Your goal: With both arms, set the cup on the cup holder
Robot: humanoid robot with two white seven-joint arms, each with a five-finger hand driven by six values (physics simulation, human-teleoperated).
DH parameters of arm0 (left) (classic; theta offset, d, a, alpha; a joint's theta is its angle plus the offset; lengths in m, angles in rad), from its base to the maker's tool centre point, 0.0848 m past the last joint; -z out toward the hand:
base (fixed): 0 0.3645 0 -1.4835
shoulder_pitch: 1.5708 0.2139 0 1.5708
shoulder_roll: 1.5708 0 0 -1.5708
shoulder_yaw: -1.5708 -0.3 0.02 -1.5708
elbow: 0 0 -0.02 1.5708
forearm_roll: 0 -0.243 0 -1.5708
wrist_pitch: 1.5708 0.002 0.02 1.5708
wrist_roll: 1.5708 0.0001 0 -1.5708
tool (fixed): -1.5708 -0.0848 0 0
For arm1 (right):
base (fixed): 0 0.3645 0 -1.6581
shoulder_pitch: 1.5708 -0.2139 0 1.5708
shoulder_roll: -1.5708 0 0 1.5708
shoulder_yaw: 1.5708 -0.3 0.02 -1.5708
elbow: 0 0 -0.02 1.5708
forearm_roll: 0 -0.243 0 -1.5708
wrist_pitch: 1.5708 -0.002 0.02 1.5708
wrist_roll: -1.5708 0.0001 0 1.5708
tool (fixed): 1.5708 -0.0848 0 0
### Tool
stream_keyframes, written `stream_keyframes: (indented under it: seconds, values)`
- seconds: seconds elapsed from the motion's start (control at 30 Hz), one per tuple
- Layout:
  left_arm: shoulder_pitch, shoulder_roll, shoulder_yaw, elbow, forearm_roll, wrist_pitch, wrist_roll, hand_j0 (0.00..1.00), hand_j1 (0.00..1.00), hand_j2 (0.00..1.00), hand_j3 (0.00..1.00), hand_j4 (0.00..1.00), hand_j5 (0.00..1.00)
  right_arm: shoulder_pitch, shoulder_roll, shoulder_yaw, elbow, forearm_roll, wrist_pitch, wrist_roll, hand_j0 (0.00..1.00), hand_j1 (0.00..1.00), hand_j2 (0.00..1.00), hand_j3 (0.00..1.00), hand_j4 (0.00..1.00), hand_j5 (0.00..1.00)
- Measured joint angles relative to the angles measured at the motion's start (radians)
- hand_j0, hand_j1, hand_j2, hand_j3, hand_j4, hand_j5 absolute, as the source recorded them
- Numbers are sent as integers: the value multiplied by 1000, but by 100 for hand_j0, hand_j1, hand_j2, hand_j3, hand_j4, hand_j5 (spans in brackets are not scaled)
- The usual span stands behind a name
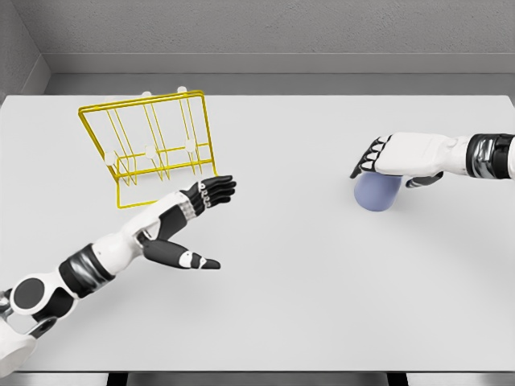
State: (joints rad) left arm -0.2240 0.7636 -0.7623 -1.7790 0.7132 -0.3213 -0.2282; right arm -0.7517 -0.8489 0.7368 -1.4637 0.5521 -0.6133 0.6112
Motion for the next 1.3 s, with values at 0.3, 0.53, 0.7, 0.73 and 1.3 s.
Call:
stream_keyframes:
  seconds: [0.3, 0.53, 0.7, 0.73, 1.3]
  values:
    - [0, -43, 1, 58, -2, 39, 0, 100, 100, 100, 100, 100, 100, 0, 0, 0, 0, 4, 0, 0, 67, 67, 67, 67, 67, 67]
    - [-2, -75, 1, 106, -7, 42, 0, 100, 100, 100, 100, 100, 100, -3, 0, -2, -2, 3, 0, 0, 64, 64, 64, 64, 64, 64]
    - [-5, -90, 1, 134, -8, 74, 0, 100, 100, 100, 100, 100, 100, -2, -18, -10, -33, -5, 0, 0, 64, 64, 64, 64, 64, 64]
    - [-5, -95, 3, 136, -8, 85, 0, 100, 100, 100, 100, 100, 100, -3, -24, -12, -42, -6, 0, 0, 64, 64, 64, 64, 64, 64]
    - [-5, -115, 7, 153, -9, 116, 1, 100, 100, 100, 100, 100, 100, 11, -116, -31, -296, -25, 0, 0, 56, 56, 56, 56, 56, 56]
